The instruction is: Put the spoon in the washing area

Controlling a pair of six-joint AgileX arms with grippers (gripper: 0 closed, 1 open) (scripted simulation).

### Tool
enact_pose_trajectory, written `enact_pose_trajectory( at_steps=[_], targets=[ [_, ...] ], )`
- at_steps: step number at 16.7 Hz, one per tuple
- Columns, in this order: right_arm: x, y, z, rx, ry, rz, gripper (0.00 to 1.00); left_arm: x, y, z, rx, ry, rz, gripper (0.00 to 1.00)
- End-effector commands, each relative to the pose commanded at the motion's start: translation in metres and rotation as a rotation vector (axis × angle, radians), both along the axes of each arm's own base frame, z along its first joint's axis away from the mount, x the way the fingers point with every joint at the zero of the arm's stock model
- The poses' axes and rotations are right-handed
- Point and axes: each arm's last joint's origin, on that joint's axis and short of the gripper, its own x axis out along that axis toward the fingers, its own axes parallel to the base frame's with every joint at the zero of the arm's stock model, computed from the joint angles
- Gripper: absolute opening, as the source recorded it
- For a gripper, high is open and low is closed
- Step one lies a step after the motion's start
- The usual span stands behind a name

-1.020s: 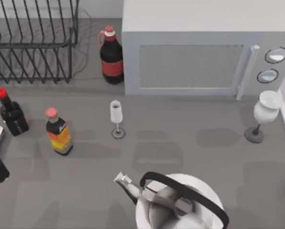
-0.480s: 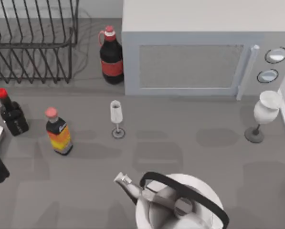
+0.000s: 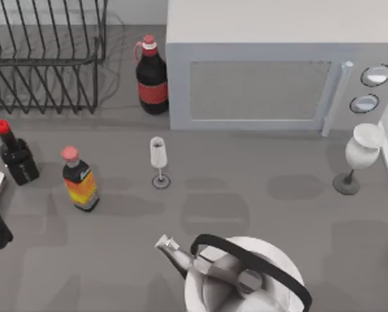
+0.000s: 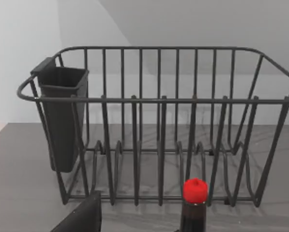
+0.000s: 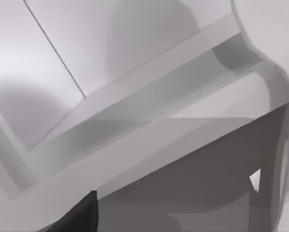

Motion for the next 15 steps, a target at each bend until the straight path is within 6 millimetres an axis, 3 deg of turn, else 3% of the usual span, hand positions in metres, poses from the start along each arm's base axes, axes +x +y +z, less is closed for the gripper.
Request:
enact_pose_trajectory(
  at_steps=[8, 9, 12, 15],
  targets=[
    [0.000, 0.000, 0.000, 0.000, 0.000, 0.000, 0.00, 0.000, 0.000, 0.000, 0.000, 0.000, 0.000, 1.00],
    [0.010, -0.002, 0.021, -0.019, -0.080, 0.010, 0.00, 0.000, 0.000, 0.000, 0.000, 0.000, 0.000, 1.00],
    [0.012, -0.001, 0.028, -0.011, -0.081, -0.013, 0.00, 0.000, 0.000, 0.000, 0.000, 0.000, 0.000, 1.00],
    [0.015, 0.002, 0.050, 0.003, -0.071, -0.039, 0.00, 0.000, 0.000, 0.000, 0.000, 0.000, 0.000, 1.00]
  ],
)
